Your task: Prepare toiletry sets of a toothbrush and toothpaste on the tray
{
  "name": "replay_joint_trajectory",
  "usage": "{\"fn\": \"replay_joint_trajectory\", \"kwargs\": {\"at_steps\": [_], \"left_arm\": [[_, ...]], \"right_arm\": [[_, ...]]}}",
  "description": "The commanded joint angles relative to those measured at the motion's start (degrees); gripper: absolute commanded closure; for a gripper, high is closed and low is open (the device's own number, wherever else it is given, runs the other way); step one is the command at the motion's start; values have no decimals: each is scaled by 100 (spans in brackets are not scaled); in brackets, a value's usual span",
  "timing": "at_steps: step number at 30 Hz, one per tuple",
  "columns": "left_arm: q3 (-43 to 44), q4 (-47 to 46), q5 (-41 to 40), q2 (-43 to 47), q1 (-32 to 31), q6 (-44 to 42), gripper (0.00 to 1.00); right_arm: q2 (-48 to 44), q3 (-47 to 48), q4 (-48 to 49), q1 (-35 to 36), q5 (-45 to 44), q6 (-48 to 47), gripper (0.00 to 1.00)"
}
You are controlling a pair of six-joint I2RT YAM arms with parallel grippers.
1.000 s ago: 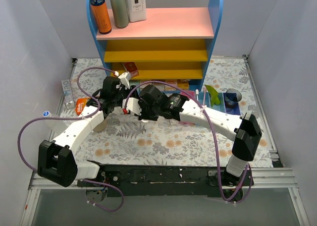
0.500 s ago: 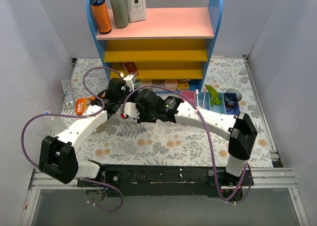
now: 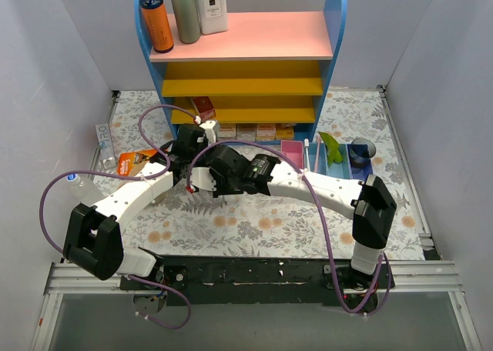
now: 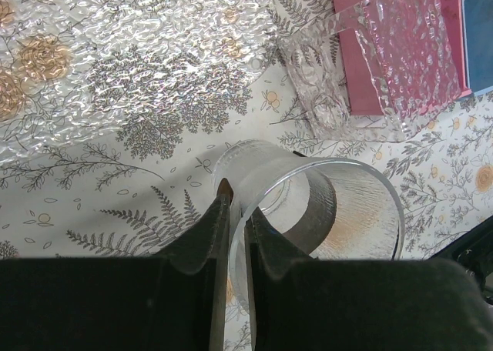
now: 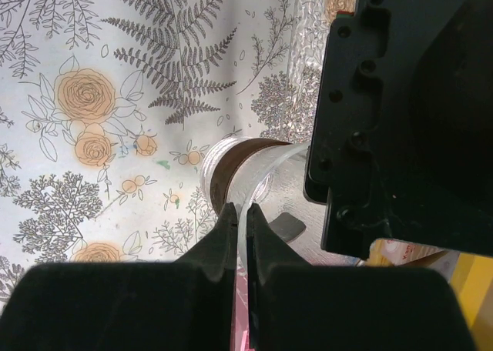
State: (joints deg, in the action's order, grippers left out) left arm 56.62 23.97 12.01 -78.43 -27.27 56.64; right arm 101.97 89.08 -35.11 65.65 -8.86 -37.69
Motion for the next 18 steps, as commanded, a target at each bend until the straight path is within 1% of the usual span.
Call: {"fn": "replay_joint_trajectory", "kwargs": {"at_steps": [1, 3, 4, 6, 7, 9, 10, 13, 15, 17, 18], "left_arm": [[139, -68, -444, 126, -130, 426, 100], [156, -68, -585, 144, -130, 523, 100], [165, -76, -612, 153, -130, 549, 100], [209, -94, -638, 135, -130, 585, 100], [218, -120, -630, 127, -130, 576, 100], [244, -138, -656, 92, -130, 559, 100], [262, -155, -656, 83, -130, 541, 100], [288, -173, -708, 83, -130, 479, 100], [288, -173, -761, 91, -130, 427, 100], [297, -173, -849, 109, -130, 365, 100], [297, -182, -849, 118, -121, 339, 100]], "right_arm": [[-142, -3, 865, 45, -467, 69, 92], [-274, -162, 1093, 36, -564, 113, 85], [-335, -337, 1181, 45, -581, 130, 79], [-529, -505, 1401, 36, -669, 201, 73], [-590, -592, 1472, 36, -669, 218, 66], [-792, -821, 1586, 36, -634, 306, 60], [-863, -874, 1708, 36, -599, 332, 54], [-1100, -1085, 1893, 18, -485, 473, 47], [-1285, -1190, 1955, -25, -353, 552, 43], [-1416, -1243, 2017, -69, -213, 693, 36], [-1469, -1313, 2043, -96, -178, 737, 31]]}}
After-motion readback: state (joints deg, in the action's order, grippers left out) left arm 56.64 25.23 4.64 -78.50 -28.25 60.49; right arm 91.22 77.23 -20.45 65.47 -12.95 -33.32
